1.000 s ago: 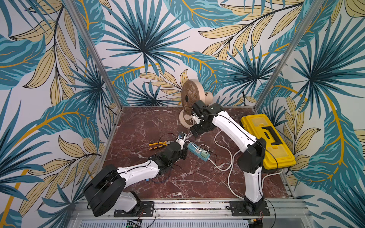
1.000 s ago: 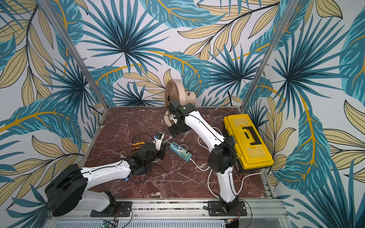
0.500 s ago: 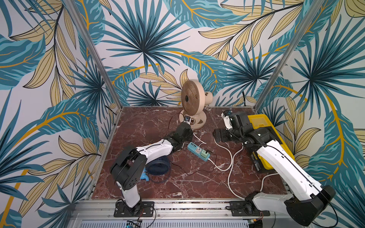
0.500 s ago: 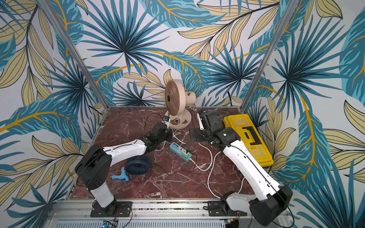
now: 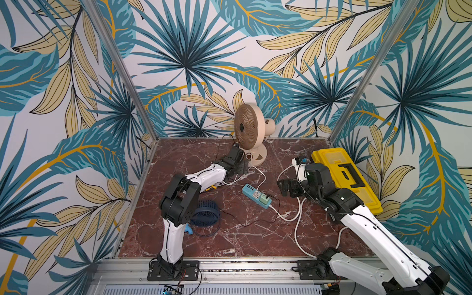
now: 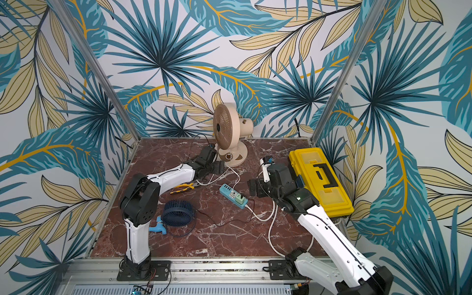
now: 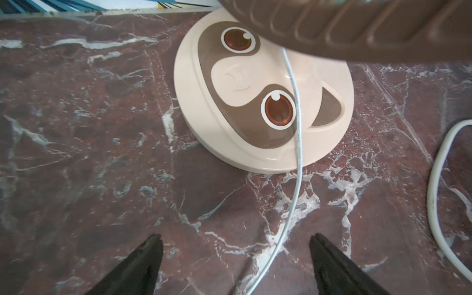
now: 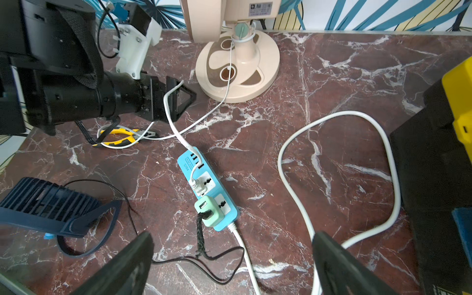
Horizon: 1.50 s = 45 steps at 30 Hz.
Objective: Plug the desk fan into the power strip
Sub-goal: Adjust the power cord at the center of the board.
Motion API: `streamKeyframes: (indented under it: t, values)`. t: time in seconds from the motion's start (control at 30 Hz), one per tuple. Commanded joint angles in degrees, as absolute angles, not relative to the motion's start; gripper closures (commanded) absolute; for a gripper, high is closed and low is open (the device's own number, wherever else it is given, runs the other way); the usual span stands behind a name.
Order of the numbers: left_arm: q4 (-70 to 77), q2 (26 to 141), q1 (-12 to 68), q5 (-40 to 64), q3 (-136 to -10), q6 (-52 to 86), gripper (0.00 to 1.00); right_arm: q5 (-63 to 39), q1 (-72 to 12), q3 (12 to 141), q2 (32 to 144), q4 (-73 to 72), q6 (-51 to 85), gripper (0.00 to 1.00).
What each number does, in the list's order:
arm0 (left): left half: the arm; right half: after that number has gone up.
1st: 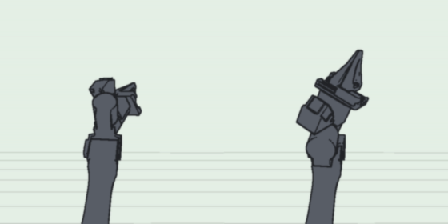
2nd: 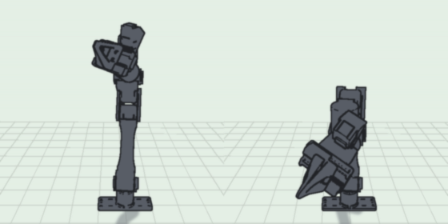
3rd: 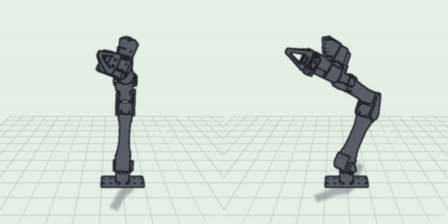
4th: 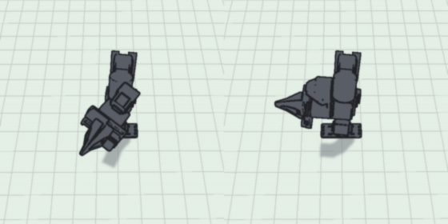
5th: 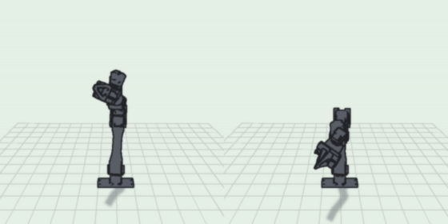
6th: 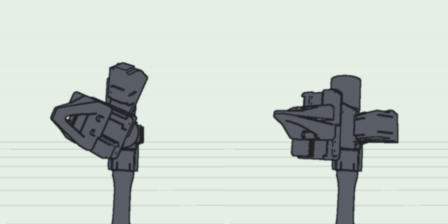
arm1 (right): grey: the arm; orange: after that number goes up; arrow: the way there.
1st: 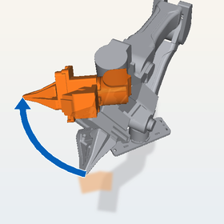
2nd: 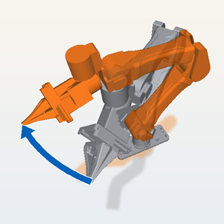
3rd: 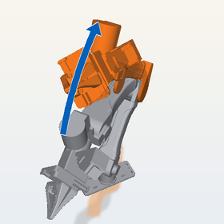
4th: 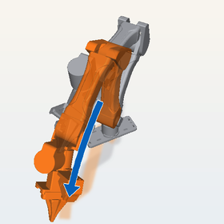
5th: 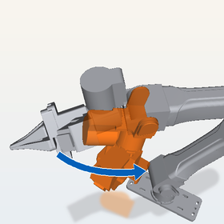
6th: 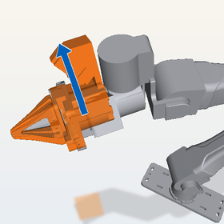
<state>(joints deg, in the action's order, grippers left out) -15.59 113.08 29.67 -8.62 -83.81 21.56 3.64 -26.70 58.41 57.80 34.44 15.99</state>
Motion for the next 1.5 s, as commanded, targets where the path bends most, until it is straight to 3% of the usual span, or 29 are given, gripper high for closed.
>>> streamKeyframes:
  t: [0.0,0.13,0.33,0.5,0.6,0.77,0.93,1.13,1.47]
  values:
    - [-24.92,109.12,25.47,-4.58,-88.26,23.47,0.04,2.36,-26.54,58.17,56.20,33.53,16.99,0.00]
    - [-35.80,110.74,19.15,7.29,-94.53,22.77,0.04,0.53,-26.54,58.46,55.68,33.20,17.58,0.01]
    - [-40.72,117.24,11.53,17.31,-100.94,22.04,0.07,-1.86,-26.41,58.45,57.35,32.09,18.23,0.00]
    - [-49.35,124.20,10.05,18.35,-107.88,19.00,0.14,-3.61,-26.37,58.18,59.26,31.72,18.64,0.00]
    - [-43.83,118.88,9.64,17.53,-100.22,19.39,0.11,-4.56,-26.18,57.43,58.91,30.92,18.23,0.00]
    - [-49.08,114.61,8.83,15.20,-98.19,16.01,0.00,-6.27,-26.08,57.78,58.42,30.86,17.28,0.00]
    - [-46.73,108.85,8.73,24.60,-92.88,14.70,0.00,-6.37,-26.01,58.09,58.05,31.04,16.48,0.00]
    - [-43.97,102.54,7.85,28.03,-88.94,16.33,0.00,-5.03,-26.01,57.74,57.18,31.64,15.98,0.00]
    - [-35.59,87.79,6.64,12.64,-77.29,21.42,0.00,6.16,-25.88,57.20,53.68,29.34,9.67,0.01]
